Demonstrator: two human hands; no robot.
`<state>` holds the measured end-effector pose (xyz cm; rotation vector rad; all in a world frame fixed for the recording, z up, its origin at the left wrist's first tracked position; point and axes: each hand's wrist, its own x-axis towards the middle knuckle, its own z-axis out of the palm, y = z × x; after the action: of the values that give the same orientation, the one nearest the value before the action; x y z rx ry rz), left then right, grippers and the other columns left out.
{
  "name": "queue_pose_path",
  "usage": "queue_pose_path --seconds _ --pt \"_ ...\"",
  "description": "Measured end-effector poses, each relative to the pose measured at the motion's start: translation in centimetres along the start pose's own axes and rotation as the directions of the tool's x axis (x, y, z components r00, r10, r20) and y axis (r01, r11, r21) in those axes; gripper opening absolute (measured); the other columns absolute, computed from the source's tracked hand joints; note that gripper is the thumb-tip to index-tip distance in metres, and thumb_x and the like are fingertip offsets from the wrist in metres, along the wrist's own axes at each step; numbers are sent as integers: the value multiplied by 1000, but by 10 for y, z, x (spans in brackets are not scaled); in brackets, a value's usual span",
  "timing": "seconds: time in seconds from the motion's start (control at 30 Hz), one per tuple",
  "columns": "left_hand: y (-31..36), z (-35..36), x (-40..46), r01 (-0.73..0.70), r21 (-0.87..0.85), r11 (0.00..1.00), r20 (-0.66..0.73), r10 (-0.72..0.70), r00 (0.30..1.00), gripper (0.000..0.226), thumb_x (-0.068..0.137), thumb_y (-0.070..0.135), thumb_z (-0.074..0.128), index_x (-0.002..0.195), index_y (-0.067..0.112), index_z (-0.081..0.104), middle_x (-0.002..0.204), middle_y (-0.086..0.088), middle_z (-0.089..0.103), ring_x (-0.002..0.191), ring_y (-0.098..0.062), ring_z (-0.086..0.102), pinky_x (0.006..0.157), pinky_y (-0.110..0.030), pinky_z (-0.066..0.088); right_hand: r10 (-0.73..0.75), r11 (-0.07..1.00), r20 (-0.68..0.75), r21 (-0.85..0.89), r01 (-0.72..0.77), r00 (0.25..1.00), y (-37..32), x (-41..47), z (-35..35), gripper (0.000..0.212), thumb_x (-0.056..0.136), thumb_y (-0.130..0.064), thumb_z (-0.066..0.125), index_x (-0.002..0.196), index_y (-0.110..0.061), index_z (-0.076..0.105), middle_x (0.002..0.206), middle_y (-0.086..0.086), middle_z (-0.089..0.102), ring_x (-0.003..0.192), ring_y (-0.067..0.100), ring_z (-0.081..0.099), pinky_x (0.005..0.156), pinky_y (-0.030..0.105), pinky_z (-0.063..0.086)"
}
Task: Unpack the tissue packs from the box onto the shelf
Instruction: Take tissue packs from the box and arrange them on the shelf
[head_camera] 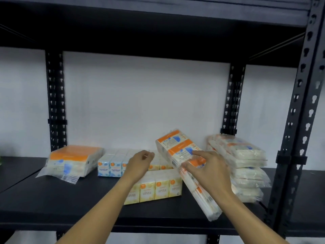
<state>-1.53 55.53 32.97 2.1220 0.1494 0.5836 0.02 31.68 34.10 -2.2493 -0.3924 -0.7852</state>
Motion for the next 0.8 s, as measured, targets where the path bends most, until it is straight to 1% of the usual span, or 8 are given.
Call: queue_pose_path --seconds 0.1,0.2,0.27,0.33,0.4,0.5,0.6,0.8 --pt "43 28 -18 77 -310 948 116 -43 992 46 98 55 39 126 21 51 114 -1 65 97 -16 65 82 -32 50 27 1000 -37 16 -27 999 -11 3 0 68 60 -76 59 118 -42 66 112 -9 63 106 18 58 93 47 49" --pt "69 55 -22 182 -590 787 210 -68 975 48 97 55 44 135 28 37 118 -1 66 97 -20 70 78 -39 59 52 998 -70 28 -50 996 -19 8 -4 67 63 -73 60 122 -42 62 111 -7 63 107 22 58 92 48 49" --pt "84 67 -18 176 -699 693 191 -56 980 43 97 48 50 134 30 37 118 3 68 96 -18 72 68 -37 59 44 999 -62 20 -43 997 -23 12 -11 65 69 -70 59 128 -41 57 117 -4 61 113 24 54 96 47 46" --pt "99 73 -9 143 -737 661 144 -52 988 35 98 38 53 130 28 41 116 3 69 96 -16 72 65 -33 56 16 1000 -39 -8 -16 999 -25 19 -22 63 76 -67 57 133 -38 51 123 -3 58 118 25 49 101 45 40" --pt "114 79 2 135 -750 648 132 -52 990 29 99 32 52 126 25 44 114 1 70 95 -17 71 62 -30 54 -22 1000 -12 3 22 1000 -25 29 -40 61 78 -64 54 132 -38 47 121 -6 59 118 24 50 101 45 39" --pt "136 91 22 117 -735 669 139 -20 990 22 99 32 51 120 26 48 111 2 72 92 -17 72 60 -32 55 -28 998 47 -62 31 998 -20 52 -66 60 78 -57 54 133 -33 47 124 -3 59 117 27 49 98 42 39" --pt "159 108 46 99 -736 669 155 25 988 26 97 38 53 120 25 50 109 1 73 90 -19 74 62 -37 59 -6 959 47 -284 19 999 -13 80 -87 63 81 -64 49 131 -27 52 127 2 57 116 31 48 96 44 34" --pt "187 151 94 157 -751 641 255 62 965 48 89 52 56 125 20 54 107 -6 74 88 -27 74 61 -43 59 72 904 74 -427 -34 995 7 132 -110 71 73 -72 40 122 -23 56 118 7 60 111 33 50 96 47 34"
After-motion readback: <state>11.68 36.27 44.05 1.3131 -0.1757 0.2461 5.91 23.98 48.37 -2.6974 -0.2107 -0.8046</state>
